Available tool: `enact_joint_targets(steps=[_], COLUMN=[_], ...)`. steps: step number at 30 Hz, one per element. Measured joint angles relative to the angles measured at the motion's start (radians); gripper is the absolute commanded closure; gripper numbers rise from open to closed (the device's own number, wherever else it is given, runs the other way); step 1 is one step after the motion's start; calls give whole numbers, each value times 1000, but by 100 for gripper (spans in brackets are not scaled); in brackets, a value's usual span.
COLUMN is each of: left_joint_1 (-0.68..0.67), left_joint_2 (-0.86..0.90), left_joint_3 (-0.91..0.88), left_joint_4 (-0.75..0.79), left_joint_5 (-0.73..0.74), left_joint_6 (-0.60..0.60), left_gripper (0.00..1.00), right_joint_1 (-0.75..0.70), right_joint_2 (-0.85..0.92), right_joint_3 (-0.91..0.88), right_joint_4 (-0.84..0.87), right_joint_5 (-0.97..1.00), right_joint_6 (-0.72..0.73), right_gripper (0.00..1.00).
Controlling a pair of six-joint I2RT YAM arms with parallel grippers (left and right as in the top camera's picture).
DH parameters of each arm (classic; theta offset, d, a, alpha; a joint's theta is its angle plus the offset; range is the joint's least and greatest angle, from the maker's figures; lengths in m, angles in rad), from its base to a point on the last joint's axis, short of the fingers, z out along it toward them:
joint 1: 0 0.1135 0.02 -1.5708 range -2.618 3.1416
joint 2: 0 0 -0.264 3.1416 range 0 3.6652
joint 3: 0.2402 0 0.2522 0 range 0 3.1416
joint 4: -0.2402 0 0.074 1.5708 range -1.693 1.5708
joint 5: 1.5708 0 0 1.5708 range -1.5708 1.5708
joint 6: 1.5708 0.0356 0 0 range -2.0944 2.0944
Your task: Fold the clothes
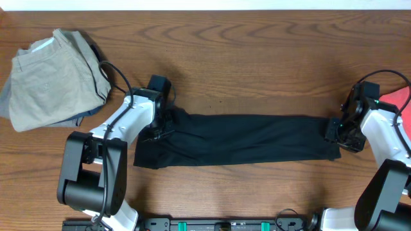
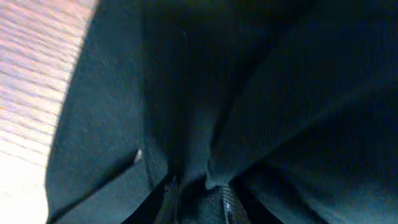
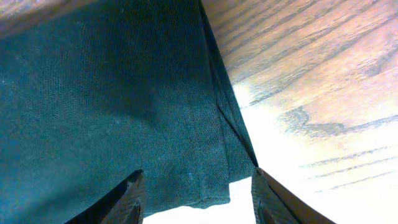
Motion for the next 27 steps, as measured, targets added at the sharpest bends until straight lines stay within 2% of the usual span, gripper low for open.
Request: enact_joint_targets(steps=[7,9,14,19,21,27], left_joint_1=[6,6,6,6,6,6], left_joint_2=[0,0,0,1,1,1], left_joint_3=[0,0,0,0,0,0], left_joint_4=[1,1,1,0,0,0], left_joint_5=[-1,-1,-1,-1,-1,-1], left_joint_6=[0,0,0,0,0,0], left_gripper=[73,73,74,73,73,73], right_joint_1=[0,0,0,0,-2,-60], right_joint_2=[0,0,0,0,0,0], right_joint_3=[-112,-138,-150,-150,-146,-111], right_joint_4=[68,85,108,107,100,116], right_joint_5=[1,1,-4,-5,-1,37], right_joint_6=[3,9,19,35,39,49], right_gripper=[51,55,82,89,95,94])
